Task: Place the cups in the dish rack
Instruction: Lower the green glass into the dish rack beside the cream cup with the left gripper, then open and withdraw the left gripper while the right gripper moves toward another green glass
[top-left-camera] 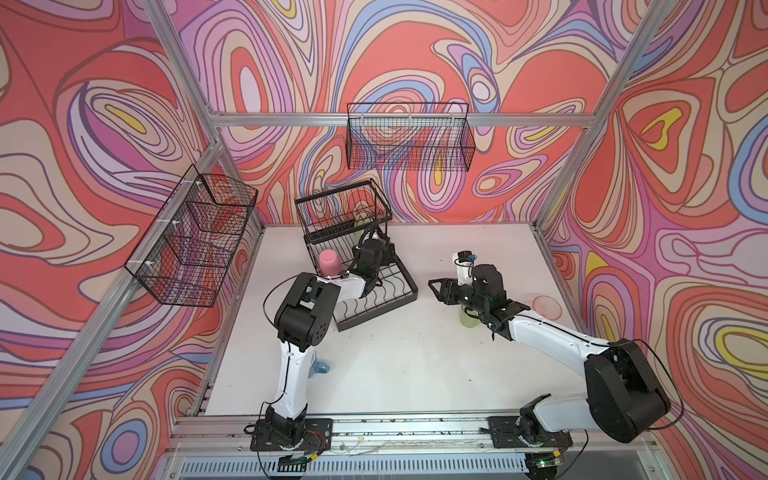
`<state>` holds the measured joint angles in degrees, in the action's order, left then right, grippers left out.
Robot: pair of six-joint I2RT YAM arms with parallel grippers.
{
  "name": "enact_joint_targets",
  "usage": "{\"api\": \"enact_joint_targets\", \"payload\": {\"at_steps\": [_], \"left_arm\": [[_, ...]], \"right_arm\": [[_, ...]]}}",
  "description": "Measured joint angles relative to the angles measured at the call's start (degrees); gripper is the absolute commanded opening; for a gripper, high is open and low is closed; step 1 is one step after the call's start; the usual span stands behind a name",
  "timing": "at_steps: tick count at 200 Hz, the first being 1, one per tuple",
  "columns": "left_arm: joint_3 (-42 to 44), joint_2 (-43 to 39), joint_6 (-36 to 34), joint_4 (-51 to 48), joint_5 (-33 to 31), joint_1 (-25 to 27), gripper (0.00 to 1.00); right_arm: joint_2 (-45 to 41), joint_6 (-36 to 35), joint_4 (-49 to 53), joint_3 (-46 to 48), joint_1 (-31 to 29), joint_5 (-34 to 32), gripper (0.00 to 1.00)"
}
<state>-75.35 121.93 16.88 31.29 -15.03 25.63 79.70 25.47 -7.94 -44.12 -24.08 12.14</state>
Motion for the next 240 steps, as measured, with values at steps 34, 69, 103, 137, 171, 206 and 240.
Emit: {"api": "enact_joint_targets", "payload": {"at_steps": [34,69,103,137,171,206,240], "left_arm": [[1.33,-1.18,-0.90,-0.68,1.22,-0.17,1.00],[3.89,-2.86,-1.86,-0.66,2.73,-0.09,1.00],[5.97,-4.33,-2.80,0.24,3.93,0.33,1.00],[6.78,-4.74,-3.37,2.14,4.68,0.70,1.00],[8.66,-6.19,-3.37,4.59,4.68,0.70,1.00],[10.93,-7.56,-3.41,6.78,4.70,0.70,1.00],[13.46,-8.96,-3.87,8.15,4.92,0.70,1.00]], "right_arm": [[-1.79,0.98,3.08,-0.94,0.00,-1.55,0.62],[-3.28,1.38,5.01,-0.94,0.00,-2.23,0.62],[-4.15,1.42,6.08,-0.96,0.00,-2.34,0.62],[-4.61,1.40,6.14,-0.96,0.00,-2.32,0.62],[-4.83,1.31,6.29,-0.94,0.00,-2.32,0.62],[-5.66,1.16,6.49,-0.94,0.00,-2.32,0.62],[-6.64,1.09,8.35,-0.94,0.00,-2.84,0.62]]}}
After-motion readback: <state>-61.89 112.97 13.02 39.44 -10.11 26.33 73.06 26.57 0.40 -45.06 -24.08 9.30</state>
